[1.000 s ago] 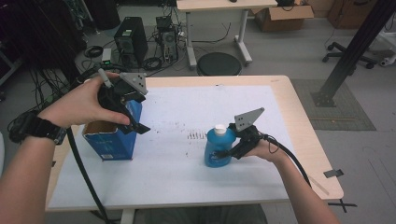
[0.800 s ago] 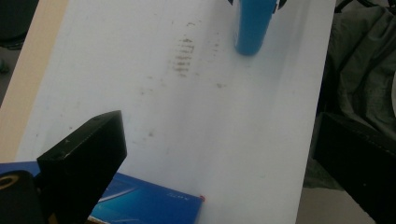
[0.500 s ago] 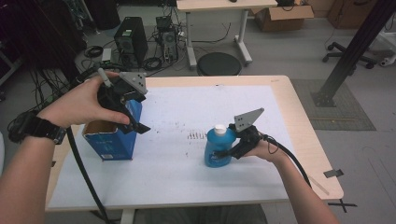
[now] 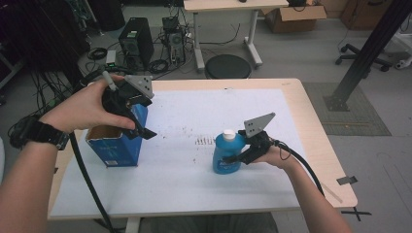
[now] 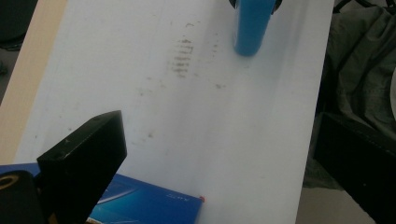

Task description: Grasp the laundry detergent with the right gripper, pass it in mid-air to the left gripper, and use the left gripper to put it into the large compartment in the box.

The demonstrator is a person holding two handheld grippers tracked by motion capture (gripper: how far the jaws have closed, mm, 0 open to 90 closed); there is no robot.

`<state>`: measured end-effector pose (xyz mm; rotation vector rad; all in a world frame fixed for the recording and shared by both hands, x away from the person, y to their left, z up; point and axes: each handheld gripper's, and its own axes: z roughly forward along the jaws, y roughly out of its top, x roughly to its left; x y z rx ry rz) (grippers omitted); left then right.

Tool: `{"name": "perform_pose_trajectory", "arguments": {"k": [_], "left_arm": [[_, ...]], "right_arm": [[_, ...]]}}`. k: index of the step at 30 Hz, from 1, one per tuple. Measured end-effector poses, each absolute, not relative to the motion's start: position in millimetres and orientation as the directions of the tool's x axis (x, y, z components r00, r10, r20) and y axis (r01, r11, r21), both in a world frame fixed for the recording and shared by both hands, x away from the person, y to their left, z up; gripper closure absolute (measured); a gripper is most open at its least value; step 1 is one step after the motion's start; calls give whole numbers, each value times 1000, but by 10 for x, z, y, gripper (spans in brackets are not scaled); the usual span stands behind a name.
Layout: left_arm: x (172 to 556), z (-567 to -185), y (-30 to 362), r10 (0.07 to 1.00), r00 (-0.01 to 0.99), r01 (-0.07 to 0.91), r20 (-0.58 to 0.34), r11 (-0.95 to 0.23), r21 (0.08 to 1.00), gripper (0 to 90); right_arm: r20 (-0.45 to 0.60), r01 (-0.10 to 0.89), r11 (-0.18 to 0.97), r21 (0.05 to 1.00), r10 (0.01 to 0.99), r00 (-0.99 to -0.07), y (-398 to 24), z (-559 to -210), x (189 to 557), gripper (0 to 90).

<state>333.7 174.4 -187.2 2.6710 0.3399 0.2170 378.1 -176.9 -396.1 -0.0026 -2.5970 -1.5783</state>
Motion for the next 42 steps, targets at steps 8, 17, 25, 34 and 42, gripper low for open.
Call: {"name": "perform_pose_trajectory", "arguments": {"k": [8, 17, 25, 34, 42], "left_arm": [[3338, -1852, 1730, 267, 959, 199, 98, -875, 442, 38], [3362, -1834, 1696, 259, 961, 191, 97, -876, 444, 38], [3382, -1803, 1637, 253, 963, 183, 97, -873, 452, 34], [3399, -1746, 1584, 258, 961, 186, 97, -867, 462, 34], [3397, -1681, 1494, 244, 964, 170, 101, -865, 472, 33]], "right_arm": [[109, 81, 455, 887, -37, -993, -1772, -3957, 3786, 409], [129, 104, 469, 877, -23, -991, -1758, -3854, 3810, 413], [115, 90, 476, 875, -23, -993, -1694, -3481, 3851, 413], [102, 74, 499, 863, -29, -994, -1531, -3210, 3900, 415], [67, 23, 531, 847, -64, -996, -1223, -2942, 3883, 416]]}}
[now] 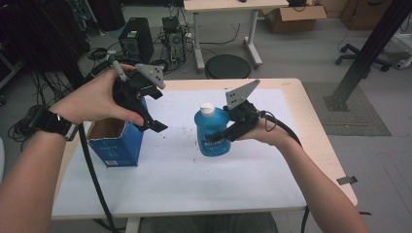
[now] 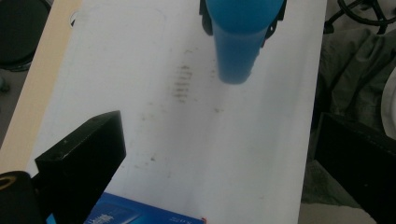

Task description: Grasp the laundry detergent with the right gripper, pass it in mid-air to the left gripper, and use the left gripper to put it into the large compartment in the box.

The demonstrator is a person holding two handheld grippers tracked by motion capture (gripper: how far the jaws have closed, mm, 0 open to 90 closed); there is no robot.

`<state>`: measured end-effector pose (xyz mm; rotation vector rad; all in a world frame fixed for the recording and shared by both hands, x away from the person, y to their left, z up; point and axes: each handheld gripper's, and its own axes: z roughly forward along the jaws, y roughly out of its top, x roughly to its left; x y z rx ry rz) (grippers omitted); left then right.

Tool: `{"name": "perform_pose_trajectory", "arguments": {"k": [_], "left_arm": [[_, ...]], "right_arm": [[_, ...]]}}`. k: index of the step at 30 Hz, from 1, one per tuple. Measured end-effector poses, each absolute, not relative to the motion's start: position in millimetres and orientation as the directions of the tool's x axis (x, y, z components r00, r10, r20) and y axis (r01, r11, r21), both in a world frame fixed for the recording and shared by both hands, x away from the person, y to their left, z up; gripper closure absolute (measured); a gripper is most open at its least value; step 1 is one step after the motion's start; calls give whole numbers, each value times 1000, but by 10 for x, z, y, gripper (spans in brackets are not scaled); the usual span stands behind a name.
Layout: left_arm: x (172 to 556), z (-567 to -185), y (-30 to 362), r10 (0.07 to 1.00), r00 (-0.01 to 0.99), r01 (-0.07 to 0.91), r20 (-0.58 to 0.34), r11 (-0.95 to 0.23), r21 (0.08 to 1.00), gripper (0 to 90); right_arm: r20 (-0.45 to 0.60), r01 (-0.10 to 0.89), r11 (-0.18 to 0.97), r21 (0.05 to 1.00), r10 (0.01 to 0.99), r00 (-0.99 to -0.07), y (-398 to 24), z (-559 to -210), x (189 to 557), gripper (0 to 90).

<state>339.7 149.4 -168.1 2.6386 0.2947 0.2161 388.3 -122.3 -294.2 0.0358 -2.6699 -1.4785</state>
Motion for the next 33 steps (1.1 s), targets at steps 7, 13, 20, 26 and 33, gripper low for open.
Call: {"name": "perform_pose_trajectory", "arguments": {"k": [7, 13, 20, 26, 33], "left_arm": [[3387, -1638, 1389, 227, 969, 153, 102, -868, 473, 32], [3389, -1630, 1280, 198, 974, 127, 107, -876, 465, 32], [3386, -1665, 1165, 164, 980, 98, 110, -888, 449, 33], [3398, -1719, 1030, 147, 983, 90, 106, -904, 418, 33], [3420, -1804, 913, 128, 987, 82, 97, -919, 387, 33]], "right_arm": [[62, 2, 540, 841, -94, -994, -1038, -2905, 3850, 417], [65, -6, 557, 830, -107, -992, -906, -2916, 3832, 417], [61, -15, 560, 829, -118, -991, -800, -2889, 3812, 418], [62, -20, 564, 825, -127, -990, -738, -2859, 3792, 418], [54, -32, 570, 821, -134, -990, -727, -2846, 3770, 418]]}}
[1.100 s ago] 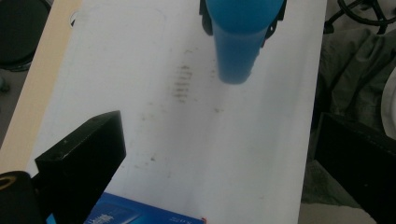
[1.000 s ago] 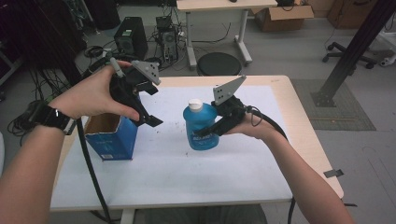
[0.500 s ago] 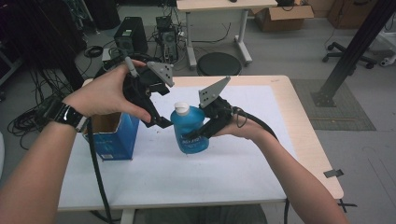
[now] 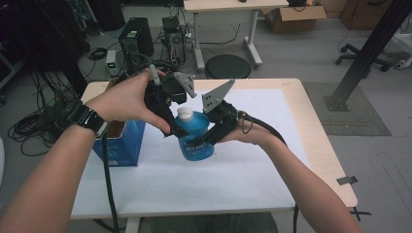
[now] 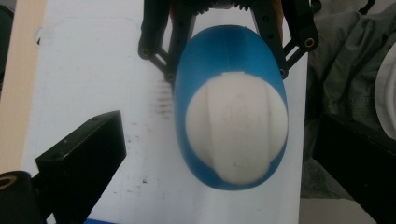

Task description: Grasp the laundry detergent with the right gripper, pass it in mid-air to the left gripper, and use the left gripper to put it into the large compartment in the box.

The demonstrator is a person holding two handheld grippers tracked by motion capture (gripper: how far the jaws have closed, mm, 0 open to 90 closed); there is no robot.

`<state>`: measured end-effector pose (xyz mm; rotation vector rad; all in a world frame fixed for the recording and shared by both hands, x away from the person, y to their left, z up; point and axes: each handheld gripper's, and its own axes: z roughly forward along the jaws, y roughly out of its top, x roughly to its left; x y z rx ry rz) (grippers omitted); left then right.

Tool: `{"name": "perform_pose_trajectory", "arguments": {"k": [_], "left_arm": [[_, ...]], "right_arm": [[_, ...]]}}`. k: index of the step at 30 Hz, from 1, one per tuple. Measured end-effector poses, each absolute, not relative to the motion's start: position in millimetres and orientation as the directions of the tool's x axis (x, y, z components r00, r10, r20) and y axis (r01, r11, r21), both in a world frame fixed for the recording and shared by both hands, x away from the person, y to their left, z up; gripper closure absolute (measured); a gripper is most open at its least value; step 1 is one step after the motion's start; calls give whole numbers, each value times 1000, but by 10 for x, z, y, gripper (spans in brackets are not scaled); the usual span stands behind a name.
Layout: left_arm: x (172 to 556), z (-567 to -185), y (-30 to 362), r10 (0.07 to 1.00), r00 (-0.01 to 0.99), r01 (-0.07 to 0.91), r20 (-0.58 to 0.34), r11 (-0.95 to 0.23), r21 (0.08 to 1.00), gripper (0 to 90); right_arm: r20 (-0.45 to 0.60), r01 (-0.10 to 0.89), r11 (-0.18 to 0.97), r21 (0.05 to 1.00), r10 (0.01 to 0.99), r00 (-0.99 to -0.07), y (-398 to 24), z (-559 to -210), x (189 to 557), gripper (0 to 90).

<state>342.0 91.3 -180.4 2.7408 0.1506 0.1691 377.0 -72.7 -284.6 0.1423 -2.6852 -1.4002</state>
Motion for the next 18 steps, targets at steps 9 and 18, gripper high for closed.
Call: {"name": "perform_pose_trajectory", "arguments": {"k": [9, 18], "left_arm": [[3440, -1884, 812, 118, 989, 79, 86, -928, 363, 52], [3447, -1944, 728, 110, 991, 79, 76, -939, 334, 75]], "right_arm": [[50, -36, 575, 818, -134, -990, -734, -2840, 3754, 419], [48, -39, 583, 812, -133, -990, -731, -2851, 3743, 419]]}}
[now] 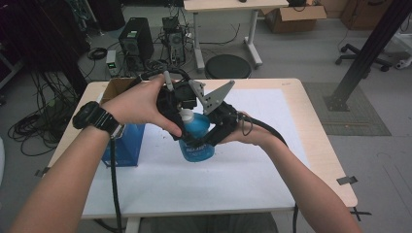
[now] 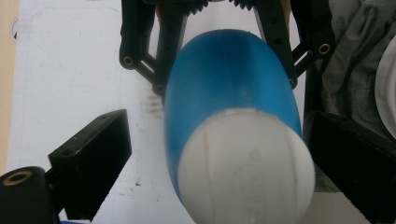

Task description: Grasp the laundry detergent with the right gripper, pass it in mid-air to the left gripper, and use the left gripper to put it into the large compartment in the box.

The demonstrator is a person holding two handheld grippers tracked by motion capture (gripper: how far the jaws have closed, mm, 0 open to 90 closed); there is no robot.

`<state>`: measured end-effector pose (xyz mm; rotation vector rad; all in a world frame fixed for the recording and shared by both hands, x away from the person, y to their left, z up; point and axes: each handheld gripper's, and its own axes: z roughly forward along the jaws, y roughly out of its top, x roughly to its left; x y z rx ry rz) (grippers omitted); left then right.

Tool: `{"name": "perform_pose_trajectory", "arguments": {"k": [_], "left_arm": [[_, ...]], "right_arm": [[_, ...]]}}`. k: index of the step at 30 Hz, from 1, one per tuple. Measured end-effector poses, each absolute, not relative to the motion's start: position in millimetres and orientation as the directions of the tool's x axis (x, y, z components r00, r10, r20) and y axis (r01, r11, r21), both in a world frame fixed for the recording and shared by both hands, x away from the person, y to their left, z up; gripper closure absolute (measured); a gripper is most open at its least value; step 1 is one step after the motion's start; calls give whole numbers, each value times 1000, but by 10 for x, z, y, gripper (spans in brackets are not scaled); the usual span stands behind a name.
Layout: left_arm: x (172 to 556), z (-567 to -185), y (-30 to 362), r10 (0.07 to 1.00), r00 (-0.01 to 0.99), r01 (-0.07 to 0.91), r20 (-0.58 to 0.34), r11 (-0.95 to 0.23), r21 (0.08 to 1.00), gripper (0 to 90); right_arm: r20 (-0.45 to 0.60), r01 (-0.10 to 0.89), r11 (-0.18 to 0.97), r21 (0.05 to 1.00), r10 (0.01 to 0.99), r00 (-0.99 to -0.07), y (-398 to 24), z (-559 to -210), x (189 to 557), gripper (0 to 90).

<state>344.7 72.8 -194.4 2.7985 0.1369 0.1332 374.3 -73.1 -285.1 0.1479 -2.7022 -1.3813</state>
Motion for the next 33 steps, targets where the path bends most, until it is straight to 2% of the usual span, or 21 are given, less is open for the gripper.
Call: {"name": "perform_pose_trajectory", "arguments": {"k": [11, 26, 33], "left_arm": [[3438, -1967, 682, 83, 994, 56, 69, -944, 325, 142], [3437, -1959, 675, 93, 994, 70, 59, -947, 314, 221], [3431, -1962, 683, 94, 993, 68, 68, -947, 315, 295]], "right_arm": [[45, -43, 585, 810, -135, -990, -742, -2864, 3740, 419], [45, -41, 586, 809, -132, -990, -742, -2884, 3738, 420], [45, -39, 585, 810, -128, -991, -745, -2881, 3737, 420]]}}
